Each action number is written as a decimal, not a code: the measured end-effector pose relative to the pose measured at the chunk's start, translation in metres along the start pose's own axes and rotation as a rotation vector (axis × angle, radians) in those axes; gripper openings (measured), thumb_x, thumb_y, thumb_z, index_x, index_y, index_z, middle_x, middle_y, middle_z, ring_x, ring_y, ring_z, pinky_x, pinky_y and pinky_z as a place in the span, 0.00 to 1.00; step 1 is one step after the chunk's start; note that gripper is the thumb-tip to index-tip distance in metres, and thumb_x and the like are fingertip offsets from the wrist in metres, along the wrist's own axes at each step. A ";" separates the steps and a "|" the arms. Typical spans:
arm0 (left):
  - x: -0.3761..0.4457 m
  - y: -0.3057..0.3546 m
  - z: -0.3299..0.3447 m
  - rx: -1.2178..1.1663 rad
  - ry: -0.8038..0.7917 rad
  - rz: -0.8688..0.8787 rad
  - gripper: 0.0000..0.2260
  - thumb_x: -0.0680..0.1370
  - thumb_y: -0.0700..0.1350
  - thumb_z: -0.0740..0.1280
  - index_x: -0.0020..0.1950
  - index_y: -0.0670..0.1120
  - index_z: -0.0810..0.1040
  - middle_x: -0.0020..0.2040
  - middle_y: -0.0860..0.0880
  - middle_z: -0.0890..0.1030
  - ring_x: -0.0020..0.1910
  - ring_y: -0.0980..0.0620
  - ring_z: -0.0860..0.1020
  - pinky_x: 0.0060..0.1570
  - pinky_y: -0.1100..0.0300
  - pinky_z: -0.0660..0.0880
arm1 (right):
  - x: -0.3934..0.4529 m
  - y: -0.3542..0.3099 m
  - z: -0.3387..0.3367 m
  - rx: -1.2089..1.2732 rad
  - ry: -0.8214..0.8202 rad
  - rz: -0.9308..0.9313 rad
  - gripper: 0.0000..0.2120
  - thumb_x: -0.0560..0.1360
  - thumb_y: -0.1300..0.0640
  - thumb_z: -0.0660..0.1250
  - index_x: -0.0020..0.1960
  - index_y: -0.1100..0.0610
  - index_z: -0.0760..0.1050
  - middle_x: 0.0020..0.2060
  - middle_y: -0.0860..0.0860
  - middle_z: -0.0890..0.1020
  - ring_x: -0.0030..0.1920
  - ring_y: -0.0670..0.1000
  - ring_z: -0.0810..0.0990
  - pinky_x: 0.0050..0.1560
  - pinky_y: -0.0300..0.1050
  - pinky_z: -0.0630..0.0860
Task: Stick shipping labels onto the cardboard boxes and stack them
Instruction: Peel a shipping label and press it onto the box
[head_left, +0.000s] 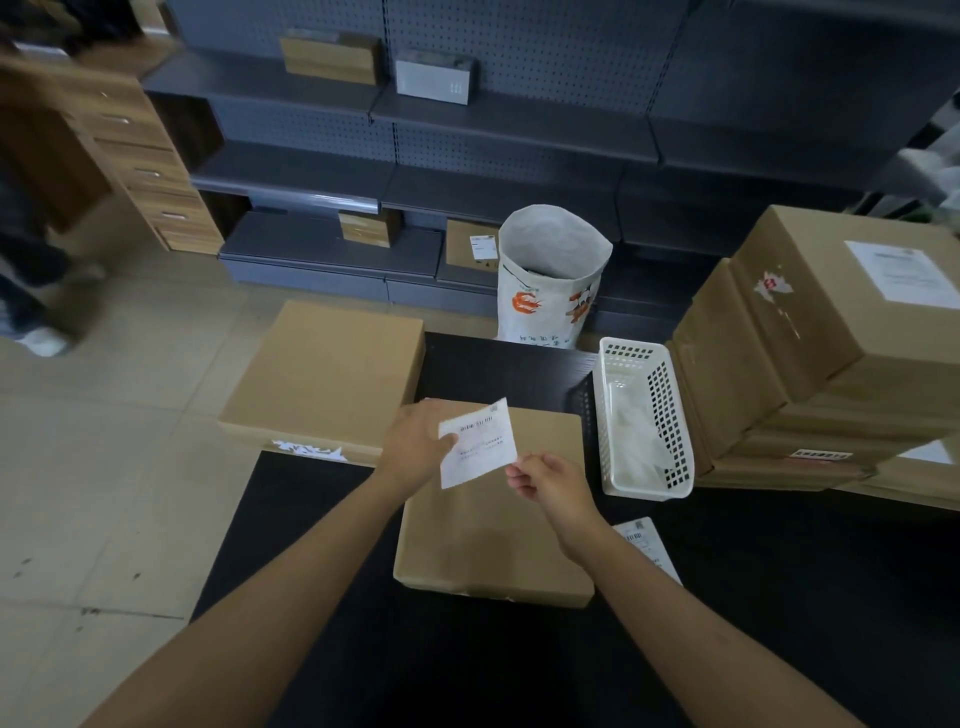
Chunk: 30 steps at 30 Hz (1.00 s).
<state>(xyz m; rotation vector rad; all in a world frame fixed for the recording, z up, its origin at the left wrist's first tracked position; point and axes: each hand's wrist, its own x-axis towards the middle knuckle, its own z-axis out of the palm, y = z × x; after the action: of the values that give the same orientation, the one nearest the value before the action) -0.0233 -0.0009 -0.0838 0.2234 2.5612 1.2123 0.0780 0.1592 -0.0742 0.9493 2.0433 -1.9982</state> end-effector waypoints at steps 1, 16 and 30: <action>-0.002 0.000 0.002 0.081 0.023 0.042 0.17 0.76 0.40 0.67 0.65 0.46 0.74 0.67 0.45 0.69 0.65 0.46 0.69 0.63 0.54 0.68 | 0.000 0.000 -0.001 0.004 0.003 -0.001 0.08 0.78 0.57 0.64 0.44 0.57 0.81 0.42 0.52 0.84 0.47 0.52 0.81 0.60 0.51 0.76; -0.033 0.025 0.029 -0.021 -0.105 0.381 0.07 0.77 0.40 0.67 0.52 0.44 0.84 0.47 0.51 0.84 0.47 0.56 0.80 0.48 0.67 0.74 | 0.004 0.001 -0.008 0.024 -0.047 0.010 0.08 0.77 0.55 0.68 0.44 0.57 0.83 0.42 0.53 0.85 0.45 0.50 0.81 0.56 0.48 0.76; -0.050 0.028 0.029 0.419 0.269 0.713 0.06 0.71 0.39 0.72 0.46 0.45 0.85 0.39 0.51 0.85 0.37 0.53 0.83 0.36 0.62 0.79 | -0.005 -0.011 0.000 0.206 -0.076 0.028 0.08 0.78 0.58 0.65 0.47 0.59 0.82 0.45 0.55 0.85 0.53 0.55 0.82 0.60 0.49 0.77</action>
<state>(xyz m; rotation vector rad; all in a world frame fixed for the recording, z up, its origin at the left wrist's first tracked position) 0.0337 0.0247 -0.0700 1.2239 3.0684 0.9110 0.0763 0.1587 -0.0627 0.9153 1.8030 -2.2261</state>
